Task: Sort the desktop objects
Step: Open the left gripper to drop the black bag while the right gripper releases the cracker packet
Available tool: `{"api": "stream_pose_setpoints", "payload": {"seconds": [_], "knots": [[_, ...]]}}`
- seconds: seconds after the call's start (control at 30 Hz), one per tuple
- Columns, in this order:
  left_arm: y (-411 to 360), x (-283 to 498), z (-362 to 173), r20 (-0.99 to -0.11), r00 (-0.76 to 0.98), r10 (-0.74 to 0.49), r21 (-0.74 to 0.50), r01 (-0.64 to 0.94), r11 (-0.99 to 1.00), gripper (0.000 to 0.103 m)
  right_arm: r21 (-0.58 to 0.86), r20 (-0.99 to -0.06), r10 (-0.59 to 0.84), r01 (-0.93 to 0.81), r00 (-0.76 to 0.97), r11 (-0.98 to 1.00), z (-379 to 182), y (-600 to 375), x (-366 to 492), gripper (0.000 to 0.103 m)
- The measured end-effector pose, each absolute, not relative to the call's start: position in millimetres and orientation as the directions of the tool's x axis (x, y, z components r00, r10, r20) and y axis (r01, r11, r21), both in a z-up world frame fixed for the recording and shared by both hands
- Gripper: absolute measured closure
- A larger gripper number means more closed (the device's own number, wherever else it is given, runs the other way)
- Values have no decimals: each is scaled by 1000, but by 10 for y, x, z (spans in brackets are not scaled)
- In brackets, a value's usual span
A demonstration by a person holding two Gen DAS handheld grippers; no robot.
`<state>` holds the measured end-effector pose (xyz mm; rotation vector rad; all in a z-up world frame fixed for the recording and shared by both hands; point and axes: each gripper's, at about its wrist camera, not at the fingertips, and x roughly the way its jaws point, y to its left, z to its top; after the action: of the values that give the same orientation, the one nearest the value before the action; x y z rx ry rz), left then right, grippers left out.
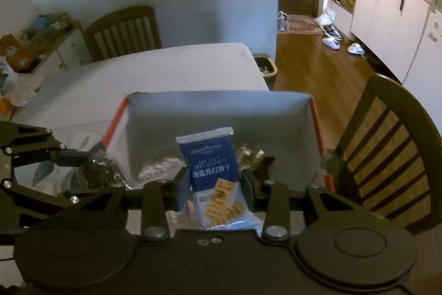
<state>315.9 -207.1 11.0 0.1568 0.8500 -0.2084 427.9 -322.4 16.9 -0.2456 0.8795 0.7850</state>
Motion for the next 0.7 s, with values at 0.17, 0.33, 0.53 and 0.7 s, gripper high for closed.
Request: {"api": "stream_pose_setpoints", "payload": {"seconds": [0.17,0.33,0.53,0.7], "knots": [[-2194,3352,-34,-791,601,-118,64,273,960,62,120,-785,492,-687,377,717,4,-3273,4392,64],[-2306,3519,-162,-819,561,-117,82,317,945,62,117,-808,472,-688,354,717,-140,-3277,4440,64],[-2405,3669,-320,-853,510,-106,92,348,933,62,126,-831,456,-690,319,713,-314,-3294,4456,64],[-2416,3742,-370,-873,477,-107,84,363,928,62,134,-851,440,-690,288,711,-450,-3266,4473,64]]}}
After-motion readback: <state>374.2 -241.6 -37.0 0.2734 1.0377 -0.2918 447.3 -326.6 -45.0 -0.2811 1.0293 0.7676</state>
